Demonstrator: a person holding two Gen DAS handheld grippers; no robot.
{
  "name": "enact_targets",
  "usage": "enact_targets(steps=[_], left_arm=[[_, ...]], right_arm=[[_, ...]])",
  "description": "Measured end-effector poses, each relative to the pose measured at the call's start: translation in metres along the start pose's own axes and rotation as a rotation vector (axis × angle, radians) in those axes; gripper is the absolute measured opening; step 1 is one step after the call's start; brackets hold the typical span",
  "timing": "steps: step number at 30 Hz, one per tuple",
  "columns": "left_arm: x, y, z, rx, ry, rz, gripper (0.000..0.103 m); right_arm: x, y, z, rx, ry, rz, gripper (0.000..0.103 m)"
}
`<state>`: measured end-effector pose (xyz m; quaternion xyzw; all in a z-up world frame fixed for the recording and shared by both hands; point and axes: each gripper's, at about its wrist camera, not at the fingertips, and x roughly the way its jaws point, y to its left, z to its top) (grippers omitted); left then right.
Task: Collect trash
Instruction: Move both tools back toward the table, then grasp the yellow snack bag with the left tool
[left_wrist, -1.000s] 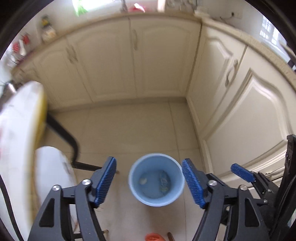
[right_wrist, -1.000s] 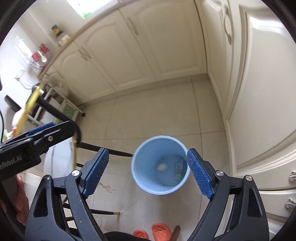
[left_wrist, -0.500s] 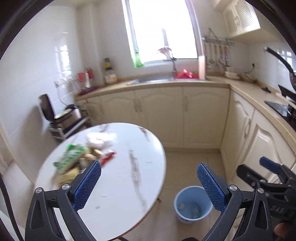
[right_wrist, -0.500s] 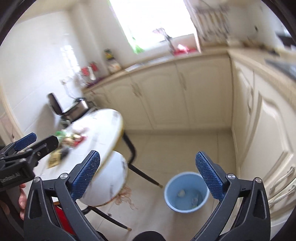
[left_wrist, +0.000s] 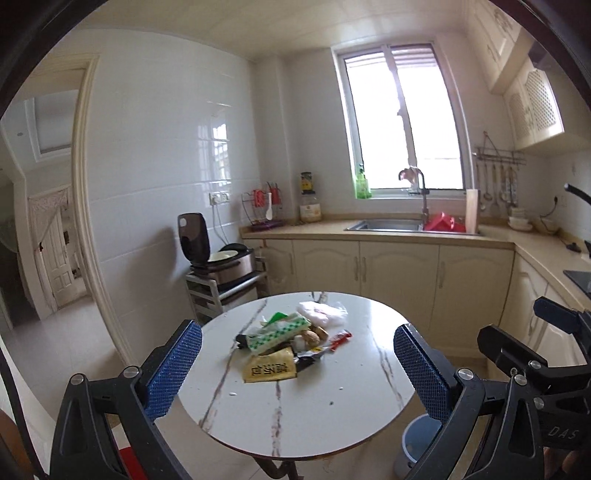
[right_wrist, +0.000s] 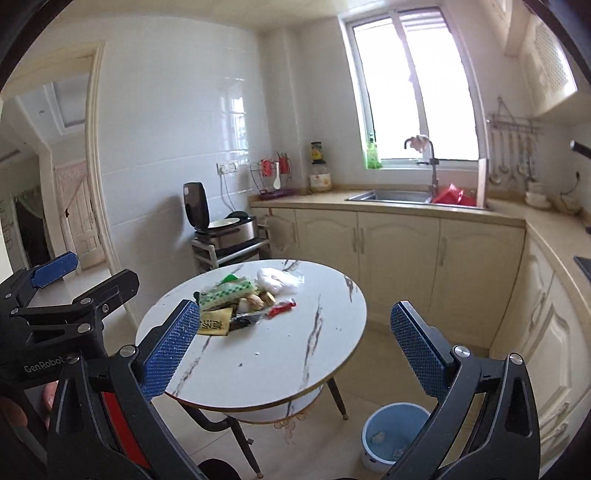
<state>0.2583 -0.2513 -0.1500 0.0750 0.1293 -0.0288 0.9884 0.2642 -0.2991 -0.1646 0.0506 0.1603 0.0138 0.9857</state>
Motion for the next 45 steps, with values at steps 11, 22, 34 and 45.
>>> enact_targets(steps=[11, 22, 34, 45], left_arm=[[-0.064, 0.077, -0.064, -0.116, -0.013, 0.076, 0.102], [-0.04, 0.072, -0.108, -0.135, 0.092, 0.056, 0.102], [0.088, 0.098, -0.131, -0.199, 0.397, 0.012, 0.102], [0.254, 0.149, -0.092, -0.189, 0.63, -0.064, 0.102]], right_arm=[[0.015, 0.075, 0.008, -0.11, -0.027, 0.033, 0.103], [0.067, 0.068, -0.01, -0.118, 0.074, 0.026, 0.103], [0.183, 0.028, -0.044, -0.066, 0.296, -0.005, 0.103], [0.264, -0.003, -0.061, -0.004, 0.429, -0.016, 0.103]])
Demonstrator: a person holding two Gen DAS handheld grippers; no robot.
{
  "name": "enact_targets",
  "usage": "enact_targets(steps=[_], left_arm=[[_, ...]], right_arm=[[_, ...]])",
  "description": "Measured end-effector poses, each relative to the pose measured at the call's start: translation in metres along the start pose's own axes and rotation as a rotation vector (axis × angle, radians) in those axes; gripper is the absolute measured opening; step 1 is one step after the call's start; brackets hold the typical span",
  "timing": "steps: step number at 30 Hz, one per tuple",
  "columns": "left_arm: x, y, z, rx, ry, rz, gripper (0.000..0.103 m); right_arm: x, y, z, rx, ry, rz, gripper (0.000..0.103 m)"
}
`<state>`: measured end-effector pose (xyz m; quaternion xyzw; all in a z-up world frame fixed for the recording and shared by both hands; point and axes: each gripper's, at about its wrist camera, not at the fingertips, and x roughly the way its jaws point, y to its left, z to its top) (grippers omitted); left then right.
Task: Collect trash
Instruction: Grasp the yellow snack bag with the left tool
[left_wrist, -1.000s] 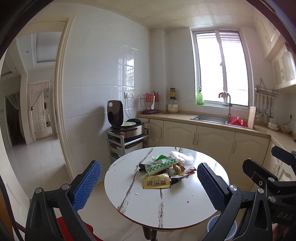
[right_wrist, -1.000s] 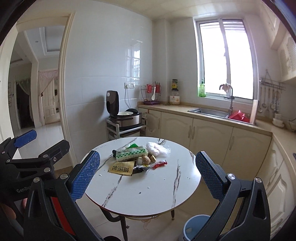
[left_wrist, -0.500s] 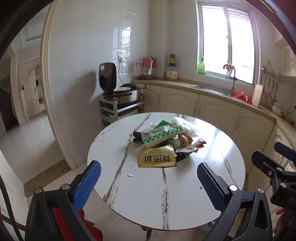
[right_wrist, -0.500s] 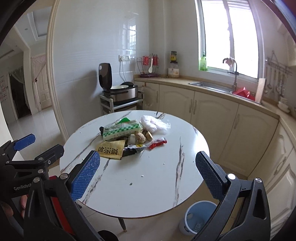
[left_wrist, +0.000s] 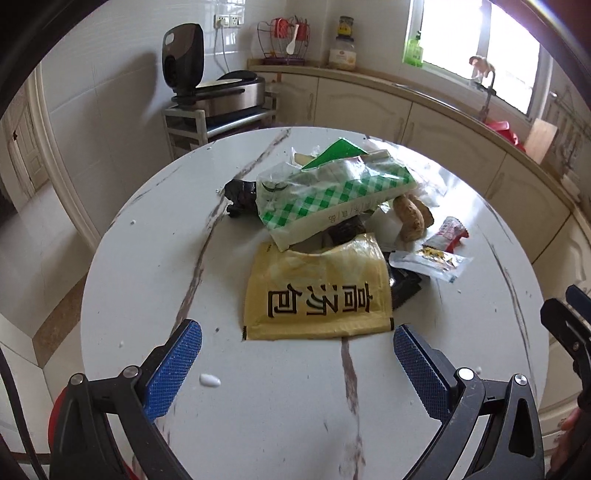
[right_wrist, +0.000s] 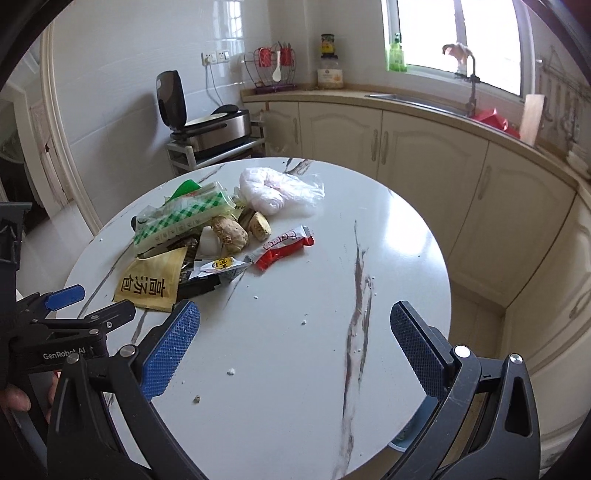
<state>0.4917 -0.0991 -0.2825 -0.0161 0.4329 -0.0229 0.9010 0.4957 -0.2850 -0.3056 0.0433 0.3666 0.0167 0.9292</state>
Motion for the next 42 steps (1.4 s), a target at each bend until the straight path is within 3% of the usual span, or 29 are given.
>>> enact_targets(steps=[3, 11, 15, 18, 22, 29, 32, 34, 35, 37, 39, 42], left_arm=[[0.022, 0.001, 0.021, -0.014, 0.04, -0.029, 0.102], [0.061, -0.005, 0.038, 0.033, 0.096, -0.008, 0.102], [0.063, -0.002, 0.038, 0.055, 0.075, -0.02, 0.091], [0.06, 0.002, 0.036, 0.062, 0.05, -0.049, 0.07], [0.055, 0.016, 0.033, 0.041, 0.033, -0.078, 0.052], [0.022, 0.028, 0.006, 0.044, 0.072, -0.125, 0.037], [0.005, 0.03, -0.003, 0.063, 0.072, -0.179, 0.044], [0.001, 0.037, 0.0, 0.075, 0.03, -0.131, 0.079], [-0.002, 0.04, 0.003, 0.064, 0.003, -0.098, 0.085], [-0.004, 0.044, 0.01, 0.041, -0.034, -0.107, 0.088], [0.0, 0.043, 0.016, 0.041, -0.033, -0.18, 0.092], [0.018, 0.025, 0.018, 0.127, -0.002, -0.128, 0.091]], right_arm=[[0.013, -0.002, 0.003, 0.007, 0.021, 0.009, 0.103], [0.038, -0.004, 0.018, 0.023, 0.053, 0.01, 0.103], [0.047, -0.007, 0.023, 0.051, 0.071, 0.03, 0.103], [0.051, -0.008, 0.023, 0.067, 0.084, 0.037, 0.103], [0.055, -0.008, 0.019, 0.077, 0.1, 0.037, 0.103], [0.052, -0.011, 0.012, 0.09, 0.12, 0.045, 0.103], [0.047, -0.011, 0.009, 0.093, 0.123, 0.059, 0.103], [0.044, -0.01, 0.007, 0.085, 0.122, 0.058, 0.103], [0.042, -0.01, 0.006, 0.087, 0.119, 0.063, 0.103], [0.039, -0.01, 0.004, 0.087, 0.12, 0.069, 0.103], [0.037, -0.012, 0.002, 0.087, 0.121, 0.067, 0.103], [0.037, -0.018, 0.001, 0.105, 0.123, 0.068, 0.103]])
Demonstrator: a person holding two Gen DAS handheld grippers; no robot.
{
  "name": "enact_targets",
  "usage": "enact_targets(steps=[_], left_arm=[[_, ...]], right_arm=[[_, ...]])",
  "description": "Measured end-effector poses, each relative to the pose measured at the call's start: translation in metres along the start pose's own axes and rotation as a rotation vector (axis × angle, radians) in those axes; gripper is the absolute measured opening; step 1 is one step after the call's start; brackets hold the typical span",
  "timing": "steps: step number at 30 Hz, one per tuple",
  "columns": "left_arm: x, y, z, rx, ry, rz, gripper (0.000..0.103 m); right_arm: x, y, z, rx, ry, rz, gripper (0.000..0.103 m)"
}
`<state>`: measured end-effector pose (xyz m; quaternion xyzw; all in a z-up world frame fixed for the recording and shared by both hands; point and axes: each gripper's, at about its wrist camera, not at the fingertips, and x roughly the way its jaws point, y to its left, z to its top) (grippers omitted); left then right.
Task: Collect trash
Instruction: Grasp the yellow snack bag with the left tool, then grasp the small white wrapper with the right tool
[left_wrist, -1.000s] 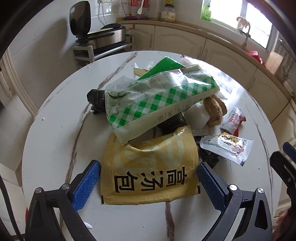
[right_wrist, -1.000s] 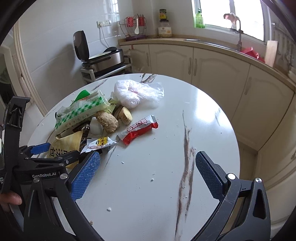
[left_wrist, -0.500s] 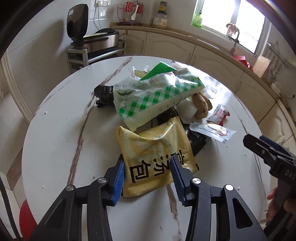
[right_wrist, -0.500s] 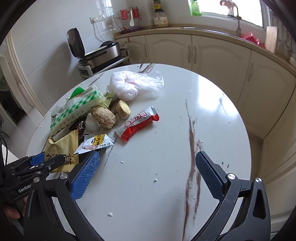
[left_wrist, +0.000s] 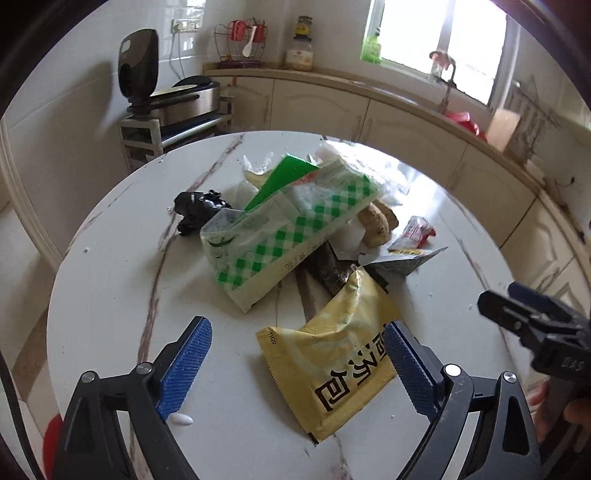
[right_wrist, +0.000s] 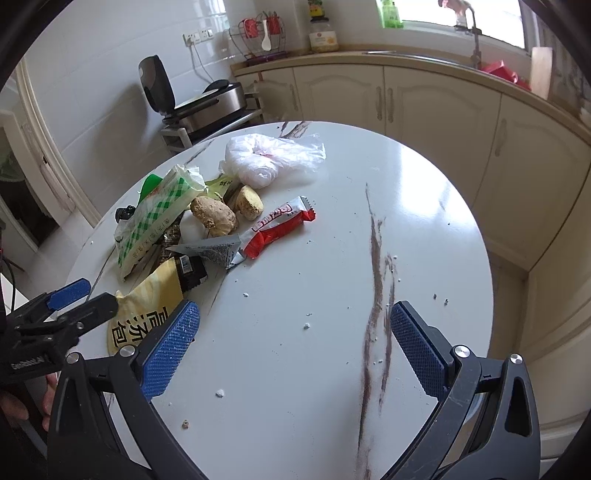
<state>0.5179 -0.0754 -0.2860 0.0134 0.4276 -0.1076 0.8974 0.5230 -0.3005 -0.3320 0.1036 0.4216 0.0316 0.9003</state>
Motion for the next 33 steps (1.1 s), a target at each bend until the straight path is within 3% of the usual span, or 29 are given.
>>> enact_targets(steps=[4, 6, 8, 11, 16, 19, 22, 29, 31, 33], left_arm=[[0.018, -0.025, 0.0, 0.082, 0.059, -0.017, 0.088], [0.023, -0.035, 0.0, 0.134, 0.053, 0.022, 0.091], [0.023, -0.036, 0.0, 0.129, 0.051, 0.004, 0.088], [0.024, -0.038, -0.001, 0.127, 0.039, -0.004, 0.077], [0.016, -0.039, -0.013, 0.1, 0.0, -0.017, 0.043], [0.003, -0.024, -0.02, 0.026, -0.005, -0.057, 0.034], [-0.009, -0.007, -0.03, -0.043, -0.014, -0.083, 0.032], [-0.045, 0.022, -0.046, -0.134, -0.059, -0.021, 0.031], [-0.053, 0.027, -0.049, -0.141, -0.062, -0.01, 0.031], [-0.059, 0.029, -0.051, -0.138, -0.062, -0.006, 0.031]], right_arm=[[0.0, -0.007, 0.001, 0.007, 0.001, -0.004, 0.103], [0.001, -0.01, 0.001, 0.012, 0.003, -0.003, 0.103], [0.002, -0.012, 0.001, 0.015, 0.005, -0.002, 0.103], [0.005, -0.014, 0.001, 0.022, 0.008, -0.002, 0.103], [0.01, -0.012, 0.002, 0.026, 0.016, 0.005, 0.103], [0.014, -0.005, 0.004, 0.014, 0.024, 0.019, 0.103], [0.016, 0.006, 0.008, 0.022, 0.024, 0.077, 0.103], [0.047, 0.027, 0.026, 0.171, 0.054, 0.24, 0.102], [0.056, 0.031, 0.029, 0.209, 0.046, 0.232, 0.098], [0.064, 0.037, 0.031, 0.195, 0.049, 0.204, 0.079]])
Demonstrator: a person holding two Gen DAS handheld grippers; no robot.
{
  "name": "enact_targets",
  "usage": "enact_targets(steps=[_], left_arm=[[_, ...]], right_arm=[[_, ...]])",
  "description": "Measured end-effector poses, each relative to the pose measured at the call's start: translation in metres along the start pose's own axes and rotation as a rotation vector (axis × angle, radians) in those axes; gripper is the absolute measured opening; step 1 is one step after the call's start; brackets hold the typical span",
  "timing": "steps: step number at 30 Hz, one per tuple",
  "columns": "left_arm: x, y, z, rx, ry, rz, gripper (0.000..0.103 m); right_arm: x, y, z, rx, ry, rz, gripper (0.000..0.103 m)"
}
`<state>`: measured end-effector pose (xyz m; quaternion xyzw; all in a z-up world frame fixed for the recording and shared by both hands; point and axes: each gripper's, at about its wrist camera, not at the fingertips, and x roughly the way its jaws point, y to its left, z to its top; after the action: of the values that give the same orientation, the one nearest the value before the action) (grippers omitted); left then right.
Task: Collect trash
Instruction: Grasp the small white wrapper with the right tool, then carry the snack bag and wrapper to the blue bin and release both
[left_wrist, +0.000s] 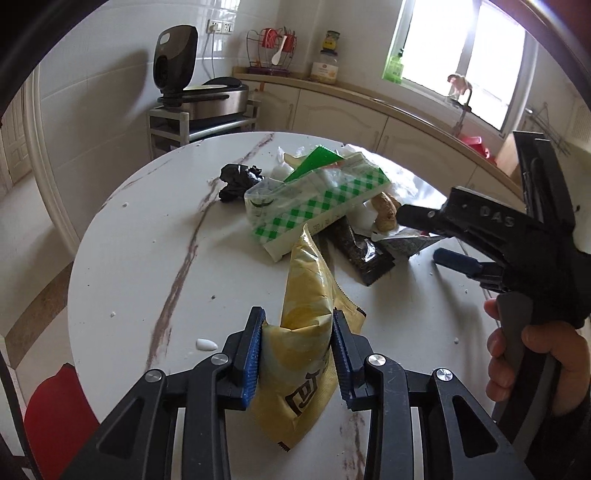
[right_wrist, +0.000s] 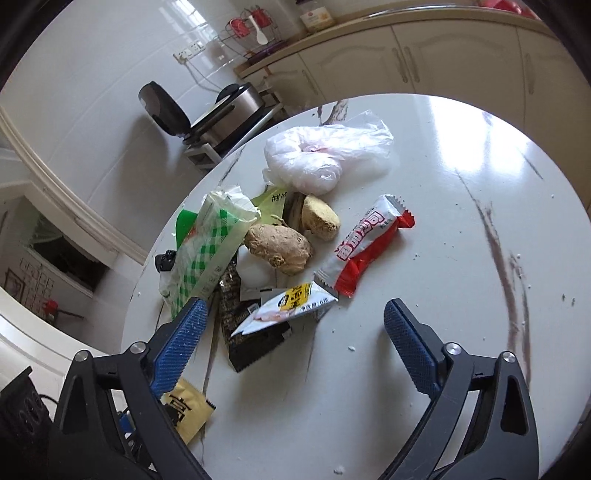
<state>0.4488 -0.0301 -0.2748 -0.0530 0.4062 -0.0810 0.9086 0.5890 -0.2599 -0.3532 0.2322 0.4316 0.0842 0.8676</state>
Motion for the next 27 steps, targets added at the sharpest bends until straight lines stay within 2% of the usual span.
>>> enact_targets(steps=[1, 3, 4, 5, 9, 17, 22, 27], left_arm=[[-0.002, 0.0, 0.001, -0.003, 0.001, -0.003, 0.031], [-0.006, 0.002, 0.002, 0.003, -0.002, -0.009, 0.031], [-0.008, 0.0, 0.003, 0.003, -0.002, -0.013, 0.031], [-0.008, 0.0, 0.003, 0.002, -0.001, -0.02, 0.031], [-0.011, -0.006, 0.005, 0.002, -0.004, -0.046, 0.031], [-0.029, -0.044, 0.012, 0.029, -0.031, -0.104, 0.031], [-0.043, -0.097, 0.02, 0.096, -0.048, -0.157, 0.031], [-0.04, -0.172, 0.029, 0.19, -0.032, -0.241, 0.031]], right_arm=[[0.002, 0.002, 0.0, -0.008, 0.0, -0.019, 0.069], [0.005, 0.002, -0.001, -0.005, 0.018, -0.008, 0.043], [0.008, 0.001, -0.002, -0.011, 0.031, -0.023, 0.026], [0.006, 0.001, -0.005, -0.028, 0.018, -0.01, 0.023], [-0.013, -0.004, -0.015, -0.058, -0.016, 0.038, 0.017], [-0.086, -0.017, -0.03, -0.127, -0.125, 0.075, 0.014], [-0.142, -0.048, -0.036, -0.11, -0.203, 0.08, 0.013], [-0.202, -0.096, -0.043, -0.087, -0.313, -0.01, 0.013]])
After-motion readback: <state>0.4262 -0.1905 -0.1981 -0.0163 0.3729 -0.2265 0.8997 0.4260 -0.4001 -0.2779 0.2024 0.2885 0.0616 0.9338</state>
